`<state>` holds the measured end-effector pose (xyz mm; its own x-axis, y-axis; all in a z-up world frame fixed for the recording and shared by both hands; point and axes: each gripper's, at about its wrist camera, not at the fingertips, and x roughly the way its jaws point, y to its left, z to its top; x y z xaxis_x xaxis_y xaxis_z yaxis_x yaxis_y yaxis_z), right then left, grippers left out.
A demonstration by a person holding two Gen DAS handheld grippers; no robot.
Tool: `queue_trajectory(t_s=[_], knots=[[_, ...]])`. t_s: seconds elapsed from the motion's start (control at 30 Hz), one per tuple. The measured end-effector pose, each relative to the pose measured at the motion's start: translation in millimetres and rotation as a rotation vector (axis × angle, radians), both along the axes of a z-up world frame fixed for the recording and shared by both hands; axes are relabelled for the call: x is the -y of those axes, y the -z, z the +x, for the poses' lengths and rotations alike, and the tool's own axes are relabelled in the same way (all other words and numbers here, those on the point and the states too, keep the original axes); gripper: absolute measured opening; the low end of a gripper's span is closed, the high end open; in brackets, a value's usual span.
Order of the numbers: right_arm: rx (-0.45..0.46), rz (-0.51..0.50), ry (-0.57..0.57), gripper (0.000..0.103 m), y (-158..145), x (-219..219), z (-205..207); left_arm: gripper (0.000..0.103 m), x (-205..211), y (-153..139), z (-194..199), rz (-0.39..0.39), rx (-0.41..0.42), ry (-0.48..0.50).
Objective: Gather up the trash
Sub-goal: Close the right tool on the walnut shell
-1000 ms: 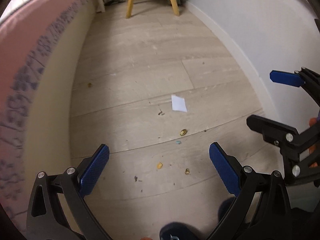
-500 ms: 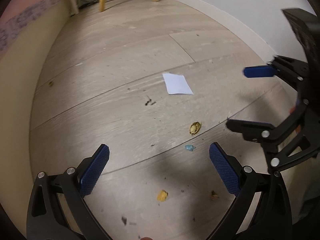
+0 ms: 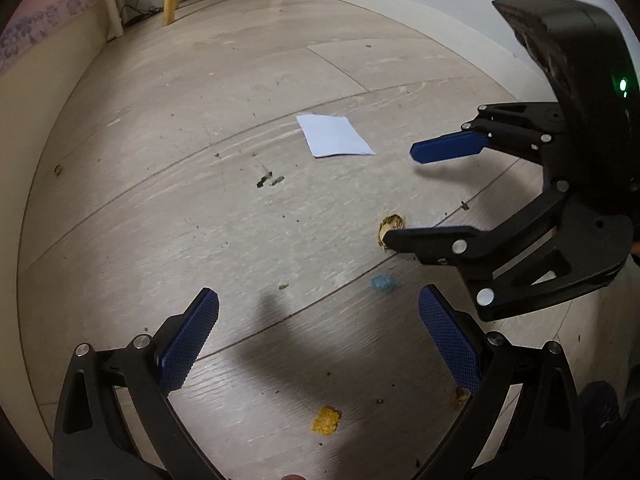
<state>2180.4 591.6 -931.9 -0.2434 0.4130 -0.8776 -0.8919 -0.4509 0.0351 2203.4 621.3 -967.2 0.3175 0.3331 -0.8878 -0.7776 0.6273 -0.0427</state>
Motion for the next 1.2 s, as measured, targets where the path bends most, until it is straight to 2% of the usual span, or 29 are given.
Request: queue_trajectory(t_s=[0.1,0.23,0.33,0.57,0.7,0.73,0.93,1.2], knots=[[-0.001,-0.010,-0.009,0.071,4.5,4.4,-1.8,0.097,-1.9,1.8,-3.3,-0.018,0.009,-0.015],[0.001,-0.011,-0.022,0.055,9.3,10.8,-4.7,0.097,-4.6,1.6,-8.3,-0.038,0.029,-0.040],[0.002,-0.005,-0.017,0.047,12.0,10.8,-4.3,0.097,-4.9,3.9,-8.5,-0.040,0.028,-0.039],[0.006,-0.001,-0.016,0.037,17.2,9.9,-3.1,0.097,-3.0,6.5,-6.6,-0.045,0.027,-0.027],[0.006,0.008,-0.036,0.019,17.2,11.3,-3.6,0.097,-3.2,6.6,-6.7,-0.044,0.025,-0.029],[0.008,0.012,-0.044,0.018,17.3,13.4,-4.3,0.097,-3.2,6.5,-7.2,-0.043,0.026,-0.033],[0.017,0.035,-0.057,0.016,17.7,21.1,-3.7,0.097,-4.9,6.1,-6.8,-0.050,0.038,-0.053],[-0.011,0.037,-0.026,0.016,8.4,21.1,3.4,0.097,0.6,5.3,0.8,-0.041,0.037,-0.006]])
